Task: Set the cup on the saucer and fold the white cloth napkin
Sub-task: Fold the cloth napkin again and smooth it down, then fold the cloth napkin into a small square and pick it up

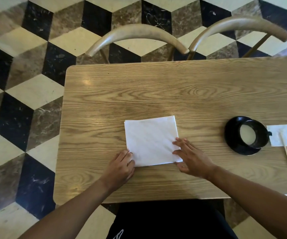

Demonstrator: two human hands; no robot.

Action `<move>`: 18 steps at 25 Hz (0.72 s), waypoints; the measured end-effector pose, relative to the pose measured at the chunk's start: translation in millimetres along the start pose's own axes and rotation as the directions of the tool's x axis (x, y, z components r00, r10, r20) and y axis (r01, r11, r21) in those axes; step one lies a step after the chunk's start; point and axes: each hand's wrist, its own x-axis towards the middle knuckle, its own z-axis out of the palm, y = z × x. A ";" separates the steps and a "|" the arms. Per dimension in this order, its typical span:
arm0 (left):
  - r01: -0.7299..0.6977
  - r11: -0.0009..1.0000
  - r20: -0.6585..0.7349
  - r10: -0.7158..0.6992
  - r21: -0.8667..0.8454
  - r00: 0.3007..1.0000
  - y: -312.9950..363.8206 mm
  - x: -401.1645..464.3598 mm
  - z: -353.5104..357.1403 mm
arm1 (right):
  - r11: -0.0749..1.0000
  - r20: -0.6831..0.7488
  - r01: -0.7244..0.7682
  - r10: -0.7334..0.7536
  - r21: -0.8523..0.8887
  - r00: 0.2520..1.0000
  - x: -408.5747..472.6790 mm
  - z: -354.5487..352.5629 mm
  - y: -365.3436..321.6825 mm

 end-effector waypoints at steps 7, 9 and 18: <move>0.129 0.986 0.019 -0.128 -0.109 0.992 5.2 13.3 -18.1 | 0.997 0.047 -0.048 0.051 -0.064 0.998 1.3 -0.7 -10.8; 0.261 0.936 0.040 -0.259 -0.238 0.965 7.4 20.0 -25.2 | 0.996 0.074 -0.081 0.083 -0.031 0.994 2.0 -5.1 -14.3; 0.350 0.781 0.162 -0.312 -0.518 0.936 -9.9 20.8 -22.9 | 0.970 0.072 -0.141 0.129 0.198 0.989 16.7 -21.4 -0.9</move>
